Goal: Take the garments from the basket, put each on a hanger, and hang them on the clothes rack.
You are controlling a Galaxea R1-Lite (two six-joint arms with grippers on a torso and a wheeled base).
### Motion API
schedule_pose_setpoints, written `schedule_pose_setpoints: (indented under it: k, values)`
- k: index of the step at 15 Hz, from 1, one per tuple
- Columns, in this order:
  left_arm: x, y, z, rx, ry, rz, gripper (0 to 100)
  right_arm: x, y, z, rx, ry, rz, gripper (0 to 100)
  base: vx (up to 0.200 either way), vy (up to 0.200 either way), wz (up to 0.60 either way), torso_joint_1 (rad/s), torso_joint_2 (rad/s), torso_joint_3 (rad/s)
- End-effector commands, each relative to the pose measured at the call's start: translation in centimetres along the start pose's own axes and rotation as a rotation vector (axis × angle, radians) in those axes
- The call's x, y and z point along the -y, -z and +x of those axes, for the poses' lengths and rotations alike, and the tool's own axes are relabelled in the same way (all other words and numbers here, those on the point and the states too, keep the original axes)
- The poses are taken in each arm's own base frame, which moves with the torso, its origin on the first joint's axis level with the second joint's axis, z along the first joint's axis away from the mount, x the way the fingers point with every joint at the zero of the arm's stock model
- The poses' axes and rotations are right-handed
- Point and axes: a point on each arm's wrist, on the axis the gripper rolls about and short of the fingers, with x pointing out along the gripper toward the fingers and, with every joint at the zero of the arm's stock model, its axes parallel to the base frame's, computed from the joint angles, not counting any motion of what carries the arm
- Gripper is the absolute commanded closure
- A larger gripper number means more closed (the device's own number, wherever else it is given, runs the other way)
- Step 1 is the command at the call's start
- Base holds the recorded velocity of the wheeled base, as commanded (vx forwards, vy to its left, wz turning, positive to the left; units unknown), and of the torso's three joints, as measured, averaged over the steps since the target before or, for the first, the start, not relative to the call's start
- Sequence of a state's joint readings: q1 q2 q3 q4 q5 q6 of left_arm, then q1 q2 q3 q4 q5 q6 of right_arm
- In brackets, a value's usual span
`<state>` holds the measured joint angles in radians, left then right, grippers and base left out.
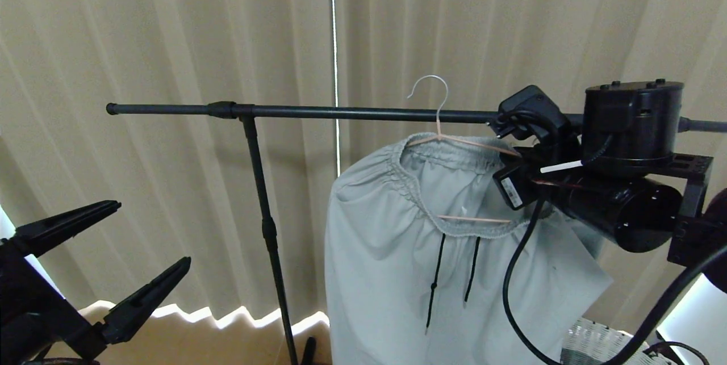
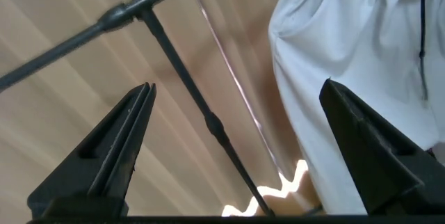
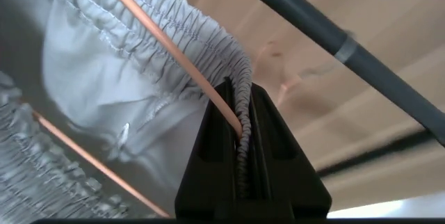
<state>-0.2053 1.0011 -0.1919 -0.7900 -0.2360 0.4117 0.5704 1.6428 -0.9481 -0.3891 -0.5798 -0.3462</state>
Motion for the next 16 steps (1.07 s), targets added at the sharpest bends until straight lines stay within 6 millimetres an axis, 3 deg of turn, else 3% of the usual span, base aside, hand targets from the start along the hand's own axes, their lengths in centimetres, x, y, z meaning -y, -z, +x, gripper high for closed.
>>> schedule_pose_setpoints:
  k: [1, 12, 16]
  values:
    - [0.0, -0.1, 0.0, 0.006, 0.0, 0.001, 0, -1.0, 0.2, 1.4, -0.032, 0.018, -0.017, 100, 0.0, 0.0, 0.0, 0.0, 0.0, 0.0]
    - [-0.2, -0.8, -0.8, 0.051, -0.031, 0.007, 0, -2.6, -0.3, 7.5, -0.118, 0.194, -0.017, 100, 0.0, 0.0, 0.0, 0.0, 0.0, 0.0]
    - [-0.2, -0.9, -0.9, 0.056, -0.034, 0.009, 0, -3.4, 0.4, 8.2, -0.144, 0.194, -0.04, 100, 0.0, 0.0, 0.0, 0.0, 0.0, 0.0]
